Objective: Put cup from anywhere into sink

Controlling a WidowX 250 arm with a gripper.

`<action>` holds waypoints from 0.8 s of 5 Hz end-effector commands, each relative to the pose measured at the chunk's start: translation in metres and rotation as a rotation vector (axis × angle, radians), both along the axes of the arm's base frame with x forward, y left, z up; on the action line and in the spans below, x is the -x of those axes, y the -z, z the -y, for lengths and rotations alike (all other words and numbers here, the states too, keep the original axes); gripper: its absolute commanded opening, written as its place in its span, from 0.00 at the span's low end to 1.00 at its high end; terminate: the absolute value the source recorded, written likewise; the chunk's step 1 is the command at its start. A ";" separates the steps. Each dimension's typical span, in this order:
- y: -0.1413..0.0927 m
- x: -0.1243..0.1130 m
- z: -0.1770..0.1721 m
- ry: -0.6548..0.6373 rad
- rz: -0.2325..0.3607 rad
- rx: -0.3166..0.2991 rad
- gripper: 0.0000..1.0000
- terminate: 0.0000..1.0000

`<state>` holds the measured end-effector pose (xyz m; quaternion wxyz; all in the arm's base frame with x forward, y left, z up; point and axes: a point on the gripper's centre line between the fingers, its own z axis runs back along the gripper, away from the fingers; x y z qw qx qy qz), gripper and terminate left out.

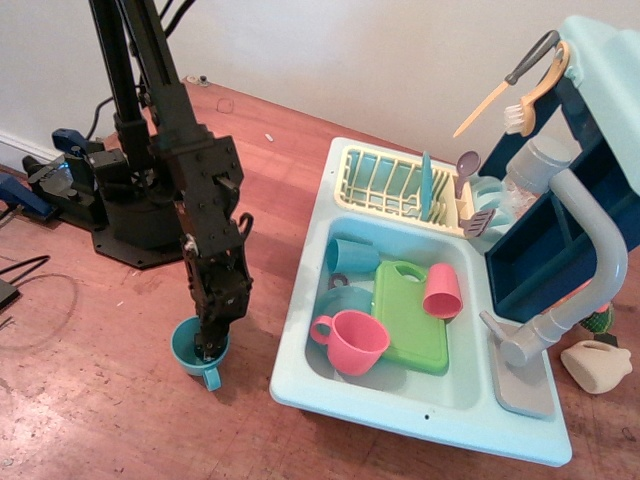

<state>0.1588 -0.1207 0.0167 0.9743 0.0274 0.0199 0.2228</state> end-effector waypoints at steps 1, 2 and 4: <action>-0.008 -0.004 -0.003 0.027 -0.001 -0.027 0.00 0.00; -0.006 -0.006 -0.002 0.039 -0.007 -0.015 0.00 0.00; -0.046 -0.004 -0.018 0.046 0.038 -0.052 0.00 0.00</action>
